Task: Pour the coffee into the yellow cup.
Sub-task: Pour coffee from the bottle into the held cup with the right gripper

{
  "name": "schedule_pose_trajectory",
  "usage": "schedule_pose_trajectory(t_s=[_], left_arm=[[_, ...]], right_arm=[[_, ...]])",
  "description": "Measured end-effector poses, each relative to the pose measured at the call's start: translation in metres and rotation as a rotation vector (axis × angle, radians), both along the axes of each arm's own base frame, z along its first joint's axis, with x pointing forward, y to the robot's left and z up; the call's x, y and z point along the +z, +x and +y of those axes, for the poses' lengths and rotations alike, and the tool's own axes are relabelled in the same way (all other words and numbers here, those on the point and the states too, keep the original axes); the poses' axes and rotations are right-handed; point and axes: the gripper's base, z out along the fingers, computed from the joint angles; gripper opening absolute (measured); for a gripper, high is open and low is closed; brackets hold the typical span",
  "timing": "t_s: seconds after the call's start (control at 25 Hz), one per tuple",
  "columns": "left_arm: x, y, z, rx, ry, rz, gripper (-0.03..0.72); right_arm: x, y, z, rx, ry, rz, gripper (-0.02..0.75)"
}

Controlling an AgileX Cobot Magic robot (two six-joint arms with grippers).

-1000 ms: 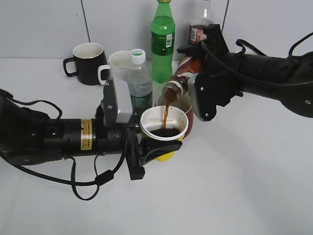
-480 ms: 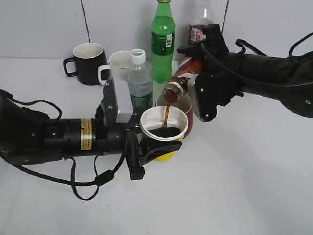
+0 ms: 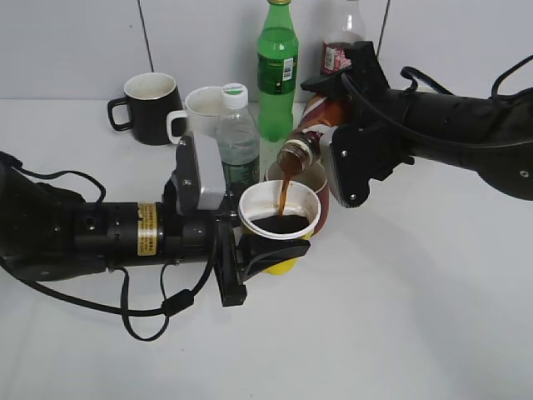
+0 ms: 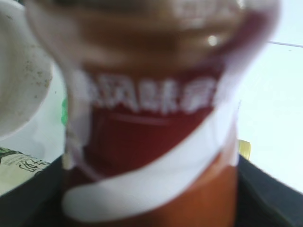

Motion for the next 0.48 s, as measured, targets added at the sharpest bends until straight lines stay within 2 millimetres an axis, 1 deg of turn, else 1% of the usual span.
schedule_pose_trajectory(t_s=[0.48], left_arm=[[0.0000,0.0000,0.0000,0.000,0.000,0.000,0.389]], right_arm=[[0.0000,0.0000,0.0000,0.001,-0.001,-0.001,0.502]])
